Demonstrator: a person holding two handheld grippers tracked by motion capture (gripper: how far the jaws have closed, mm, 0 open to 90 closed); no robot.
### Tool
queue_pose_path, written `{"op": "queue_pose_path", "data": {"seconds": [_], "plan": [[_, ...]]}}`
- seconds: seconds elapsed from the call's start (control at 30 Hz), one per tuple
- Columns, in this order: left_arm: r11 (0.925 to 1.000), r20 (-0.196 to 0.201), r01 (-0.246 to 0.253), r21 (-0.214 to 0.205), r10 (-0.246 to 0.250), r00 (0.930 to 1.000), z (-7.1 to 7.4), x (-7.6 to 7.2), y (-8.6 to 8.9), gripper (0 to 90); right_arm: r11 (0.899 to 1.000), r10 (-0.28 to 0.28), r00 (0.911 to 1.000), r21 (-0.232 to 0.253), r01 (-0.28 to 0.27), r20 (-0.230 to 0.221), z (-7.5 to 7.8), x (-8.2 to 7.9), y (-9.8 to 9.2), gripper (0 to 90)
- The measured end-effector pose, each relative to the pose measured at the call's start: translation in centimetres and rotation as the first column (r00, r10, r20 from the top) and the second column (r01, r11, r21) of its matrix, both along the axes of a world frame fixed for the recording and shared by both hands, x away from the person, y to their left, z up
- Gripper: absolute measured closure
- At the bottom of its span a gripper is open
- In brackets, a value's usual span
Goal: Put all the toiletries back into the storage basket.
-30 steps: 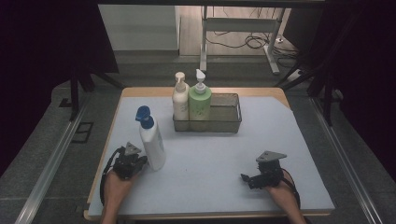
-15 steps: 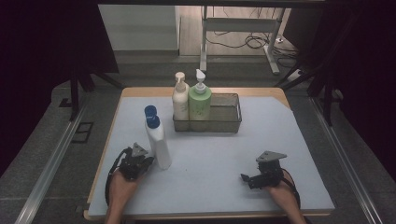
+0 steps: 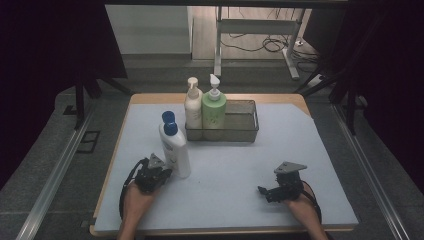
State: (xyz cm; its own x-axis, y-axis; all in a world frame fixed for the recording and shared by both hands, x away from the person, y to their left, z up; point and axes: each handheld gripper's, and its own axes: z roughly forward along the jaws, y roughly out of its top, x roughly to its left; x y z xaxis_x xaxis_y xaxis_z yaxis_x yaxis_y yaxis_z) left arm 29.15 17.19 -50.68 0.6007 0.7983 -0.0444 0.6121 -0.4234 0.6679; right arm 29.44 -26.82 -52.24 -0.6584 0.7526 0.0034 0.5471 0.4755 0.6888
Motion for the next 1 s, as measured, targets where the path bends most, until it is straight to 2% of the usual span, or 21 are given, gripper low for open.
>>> {"op": "queue_pose_path", "data": {"seconds": [0.4,0.57,0.7,0.8,0.87,1.0], "plan": [[0.9993,-0.002,0.036,-0.003,-0.036,0.9993,-0.3,0.2,-1.1,87.4,1.000,-0.001,1.0000,-0.005,0.001,0.000,0.0,0.0,0.1,0.0],[0.9994,-0.015,0.036,0.002,-0.036,0.9993,-0.5,0.0,-1.0,80.1,1.000,-0.005,1.0000,-0.008,0.005,-0.001,0.1,0.0,0.1,0.0],[0.9994,-0.007,0.029,0.022,-0.028,0.9996,-0.3,-0.7,-0.9,68.7,1.000,-0.005,1.0000,-0.009,0.005,-0.004,0.1,0.1,0.1,0.0],[0.9996,0.001,0.021,0.016,-0.021,0.9998,-0.2,-1.2,-0.5,58.4,1.000,-0.012,0.9999,-0.008,0.012,-0.008,0.1,0.1,0.2,0.0],[0.9999,-0.008,0.016,0.000,-0.016,0.9998,-0.2,-1.5,-0.2,47.2,1.000,-0.014,0.9999,-0.008,0.014,-0.008,0.1,0.0,0.2,0.0],[0.9999,-0.015,-0.017,-0.001,0.017,0.9997,-0.7,-2.2,0.5,29.1,1.000,-0.026,0.9996,-0.006,0.026,-0.014,0.1,0.0,0.3,0.0]]}}
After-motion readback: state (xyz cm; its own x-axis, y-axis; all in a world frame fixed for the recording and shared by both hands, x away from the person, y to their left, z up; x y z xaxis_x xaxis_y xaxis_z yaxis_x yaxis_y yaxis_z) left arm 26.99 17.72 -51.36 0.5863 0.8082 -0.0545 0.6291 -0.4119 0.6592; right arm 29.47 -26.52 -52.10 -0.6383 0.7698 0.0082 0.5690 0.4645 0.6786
